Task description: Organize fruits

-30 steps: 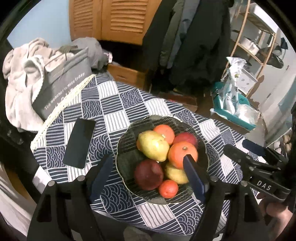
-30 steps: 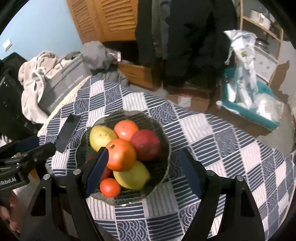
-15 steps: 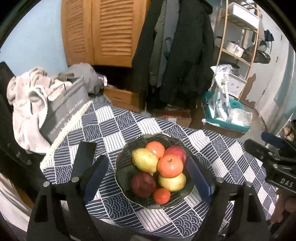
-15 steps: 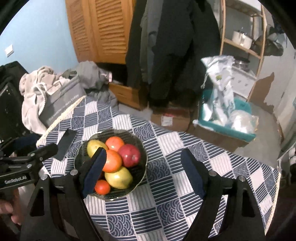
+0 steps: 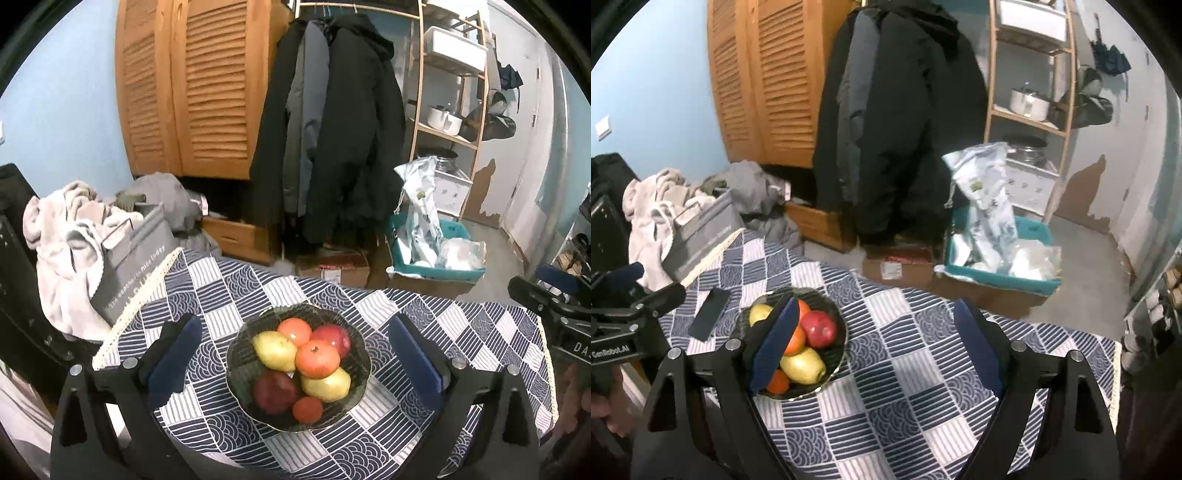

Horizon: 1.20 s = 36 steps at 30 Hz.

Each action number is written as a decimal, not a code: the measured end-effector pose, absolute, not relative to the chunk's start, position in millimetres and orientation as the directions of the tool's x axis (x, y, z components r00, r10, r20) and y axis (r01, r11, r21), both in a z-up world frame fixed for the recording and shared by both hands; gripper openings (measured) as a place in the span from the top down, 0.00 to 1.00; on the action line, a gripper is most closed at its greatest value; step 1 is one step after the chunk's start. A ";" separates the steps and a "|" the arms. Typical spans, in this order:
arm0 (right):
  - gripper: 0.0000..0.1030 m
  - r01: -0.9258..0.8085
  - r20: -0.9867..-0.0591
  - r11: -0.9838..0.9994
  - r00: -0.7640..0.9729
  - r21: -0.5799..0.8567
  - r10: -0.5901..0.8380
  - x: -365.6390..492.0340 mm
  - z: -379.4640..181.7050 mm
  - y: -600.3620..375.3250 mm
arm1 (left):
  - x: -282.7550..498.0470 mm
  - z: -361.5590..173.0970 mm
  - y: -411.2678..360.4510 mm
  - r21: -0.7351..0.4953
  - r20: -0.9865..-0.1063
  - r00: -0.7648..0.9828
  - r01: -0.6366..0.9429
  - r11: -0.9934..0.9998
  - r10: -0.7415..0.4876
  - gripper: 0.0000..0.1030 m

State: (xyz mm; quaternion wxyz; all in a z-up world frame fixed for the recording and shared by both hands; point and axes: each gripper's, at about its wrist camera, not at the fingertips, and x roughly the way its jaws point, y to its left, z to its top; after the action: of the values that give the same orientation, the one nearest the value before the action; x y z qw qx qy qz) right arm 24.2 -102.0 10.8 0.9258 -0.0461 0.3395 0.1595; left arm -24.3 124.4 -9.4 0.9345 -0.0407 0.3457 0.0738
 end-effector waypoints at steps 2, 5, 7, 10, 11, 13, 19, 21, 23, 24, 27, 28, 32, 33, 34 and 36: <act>0.18 -0.314 -0.626 0.949 0.738 0.014 0.253 19.1 16.4 -108.6 | -25.7 -4.9 121.8 -0.025 -0.641 0.759 -0.165 0.986 0.110 0.01; 0.18 -0.296 -0.600 0.955 0.761 0.019 0.247 13.0 24.6 -119.5 | -27.2 1.8 117.7 -0.017 -0.627 0.770 -0.165 0.986 0.118 0.01; 0.17 -0.275 -0.581 0.961 0.781 0.010 0.229 9.1 29.9 -126.2 | -27.8 5.6 115.8 -0.013 -0.617 0.777 -0.166 0.986 0.122 0.01; 0.17 -0.244 -0.561 0.969 0.806 -0.021 0.191 6.4 34.6 -133.7 | -28.2 8.5 112.9 -0.012 -0.608 0.784 -0.166 0.986 0.124 0.01; 0.17 -0.234 -0.552 0.972 0.814 -0.029 0.180 5.0 36.3 -136.3 | -28.6 9.3 111.5 -0.011 -0.605 0.786 -0.167 0.986 0.127 0.01; 0.17 -0.220 -0.536 0.975 0.827 -0.033 0.169 3.6 39.0 -141.8 | -27.8 10.5 108.8 -0.006 -0.599 0.790 -0.170 0.985 0.132 0.01; 0.17 -0.189 -0.517 0.981 0.844 -0.033 0.145 2.3 41.0 -153.7 | -28.3 14.4 103.3 -0.002 -0.584 0.799 -0.176 0.984 0.142 0.01; 0.17 -0.182 -0.517 0.983 0.845 -0.038 0.136 2.6 40.1 -156.6 | -29.7 16.6 102.0 -0.011 -0.575 0.806 -0.177 0.984 0.139 0.01; 0.17 -0.180 -0.518 0.983 0.845 -0.037 0.135 2.3 38.9 -159.2 | -29.9 18.2 99.9 -0.013 -0.572 0.809 -0.175 0.985 0.136 0.01; 0.17 -0.178 -0.519 0.983 0.844 -0.036 0.134 2.1 38.5 -160.0 | -29.6 18.5 99.2 -0.011 -0.571 0.809 -0.175 0.984 0.138 0.01; 0.17 -0.179 -0.523 0.983 0.842 -0.036 0.134 1.9 36.8 -161.6 | -28.7 18.8 97.2 -0.006 -0.575 0.807 -0.170 0.985 0.136 0.01; 0.17 -0.178 -0.523 0.983 0.842 -0.036 0.133 1.9 36.4 -162.3 | -28.1 19.1 96.2 -0.005 -0.577 0.806 -0.168 0.986 0.135 0.01; 0.17 -0.173 -0.524 0.984 0.842 -0.034 0.130 0.5 35.7 -165.1 | -26.8 19.1 94.2 -0.003 -0.579 0.804 -0.166 0.986 0.134 0.01; 0.17 -0.172 -0.524 0.985 0.842 -0.032 0.130 0.6 35.5 -165.5 | -26.8 19.3 94.0 -0.002 -0.579 0.804 -0.166 0.986 0.134 0.01; 0.17 -0.171 -0.524 0.985 0.842 -0.030 0.130 0.3 35.7 -166.6 | -26.9 19.1 94.2 -0.003 -0.579 0.805 -0.166 0.986 0.133 0.01; 0.17 -0.167 -0.522 0.986 0.843 -0.030 0.127 0.2 35.6 -168.1 | -26.8 19.0 93.9 -0.004 -0.581 0.803 -0.166 0.986 0.133 0.01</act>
State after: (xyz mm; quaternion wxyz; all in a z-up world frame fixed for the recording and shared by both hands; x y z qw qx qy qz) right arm 0.2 -168.1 35.6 0.9593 -0.0370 0.2693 0.0766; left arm -26.8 93.9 19.0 0.9491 -0.0271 0.3036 0.0789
